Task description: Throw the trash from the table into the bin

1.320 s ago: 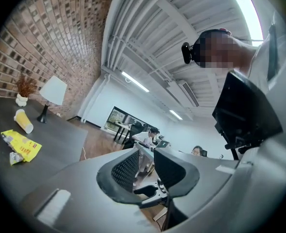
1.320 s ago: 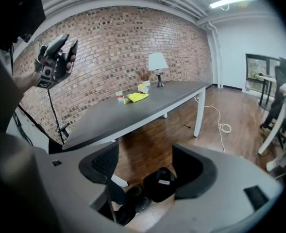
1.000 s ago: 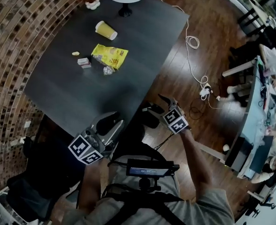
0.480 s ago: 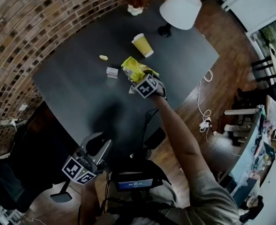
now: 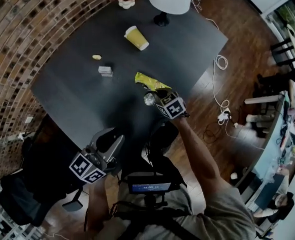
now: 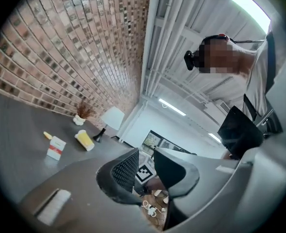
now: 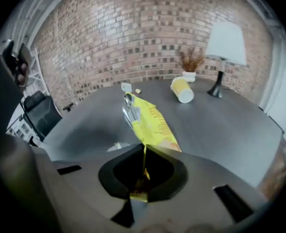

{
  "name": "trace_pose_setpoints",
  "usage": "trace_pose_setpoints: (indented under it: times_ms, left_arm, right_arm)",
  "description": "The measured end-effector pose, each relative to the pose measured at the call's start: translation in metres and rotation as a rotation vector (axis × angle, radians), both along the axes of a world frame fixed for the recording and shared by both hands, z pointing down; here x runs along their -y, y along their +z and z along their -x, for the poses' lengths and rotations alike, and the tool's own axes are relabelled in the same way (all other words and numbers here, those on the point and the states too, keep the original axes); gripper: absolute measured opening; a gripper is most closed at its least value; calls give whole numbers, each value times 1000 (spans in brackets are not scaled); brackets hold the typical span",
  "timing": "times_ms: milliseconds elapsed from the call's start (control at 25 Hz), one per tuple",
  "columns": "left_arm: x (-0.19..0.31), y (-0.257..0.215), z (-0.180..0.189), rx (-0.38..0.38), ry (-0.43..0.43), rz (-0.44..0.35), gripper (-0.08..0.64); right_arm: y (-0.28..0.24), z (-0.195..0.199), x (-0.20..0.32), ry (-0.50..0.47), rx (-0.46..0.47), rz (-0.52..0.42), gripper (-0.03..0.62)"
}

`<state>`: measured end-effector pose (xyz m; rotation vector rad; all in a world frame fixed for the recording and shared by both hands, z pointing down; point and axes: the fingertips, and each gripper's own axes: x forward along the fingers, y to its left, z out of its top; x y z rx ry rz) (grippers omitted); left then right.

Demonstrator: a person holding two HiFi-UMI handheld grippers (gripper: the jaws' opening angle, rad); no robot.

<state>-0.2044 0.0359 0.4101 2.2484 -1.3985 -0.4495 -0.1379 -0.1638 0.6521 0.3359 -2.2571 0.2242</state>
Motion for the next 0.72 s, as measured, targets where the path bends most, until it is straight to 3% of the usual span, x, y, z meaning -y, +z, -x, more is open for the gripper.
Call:
trace_pose_setpoints:
  times_ms: [120,200,280,400,520,720]
  left_arm:
    - [22,-10,-49,18,129,-6,91]
    - [35,-16,-84,19,200,-5,91]
    - [49,-22,-116,0,253,-6,91]
    - [60,-24,-154,-19,317,17,91]
    - [58,-21,-179,3,355,52,92]
    - [47,-9,-193,64,375,114,91]
  right_arm:
    - [-38,-83,-32,143,177,39,6]
    - [-41,-149,-57,242,236,88,5]
    - [-21,-217,-79,337,225,149,5]
    - [47,-297,-129,438,137,290,5]
    - [128,-333,-185,468,33,432,5]
    - [234,-324,-231,454,-89,616,5]
